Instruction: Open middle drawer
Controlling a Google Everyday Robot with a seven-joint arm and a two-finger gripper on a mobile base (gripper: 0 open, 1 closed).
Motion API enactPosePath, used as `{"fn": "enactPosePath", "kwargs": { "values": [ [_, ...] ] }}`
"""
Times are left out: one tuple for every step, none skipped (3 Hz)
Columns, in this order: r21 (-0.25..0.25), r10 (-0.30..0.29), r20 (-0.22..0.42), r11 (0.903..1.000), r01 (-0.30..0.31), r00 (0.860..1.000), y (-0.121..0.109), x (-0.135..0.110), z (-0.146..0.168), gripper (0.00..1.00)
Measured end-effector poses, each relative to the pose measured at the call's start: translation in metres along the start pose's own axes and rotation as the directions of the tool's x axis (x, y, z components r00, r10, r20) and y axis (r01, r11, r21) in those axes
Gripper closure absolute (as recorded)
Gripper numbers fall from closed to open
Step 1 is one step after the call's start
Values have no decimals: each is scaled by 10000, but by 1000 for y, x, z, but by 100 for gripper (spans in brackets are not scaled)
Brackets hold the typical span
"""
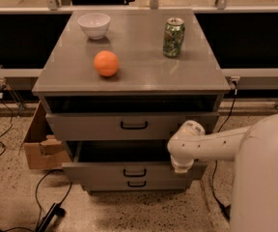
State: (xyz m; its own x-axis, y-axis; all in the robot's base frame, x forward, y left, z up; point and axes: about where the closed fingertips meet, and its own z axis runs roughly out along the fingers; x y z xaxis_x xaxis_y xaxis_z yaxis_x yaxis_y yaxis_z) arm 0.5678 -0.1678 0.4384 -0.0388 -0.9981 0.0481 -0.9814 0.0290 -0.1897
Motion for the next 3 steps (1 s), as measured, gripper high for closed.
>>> {"fn": "enactPosePath", "kwargs": {
  "values": [
    [36, 249, -449, 9997, -248, 9987, 24, 17, -28, 93],
    [36, 249, -449, 9997, -248, 9987, 25, 17, -28, 78],
    [15, 253, -456, 9997, -252, 9986, 26, 18, -27, 56]
  ]
}}
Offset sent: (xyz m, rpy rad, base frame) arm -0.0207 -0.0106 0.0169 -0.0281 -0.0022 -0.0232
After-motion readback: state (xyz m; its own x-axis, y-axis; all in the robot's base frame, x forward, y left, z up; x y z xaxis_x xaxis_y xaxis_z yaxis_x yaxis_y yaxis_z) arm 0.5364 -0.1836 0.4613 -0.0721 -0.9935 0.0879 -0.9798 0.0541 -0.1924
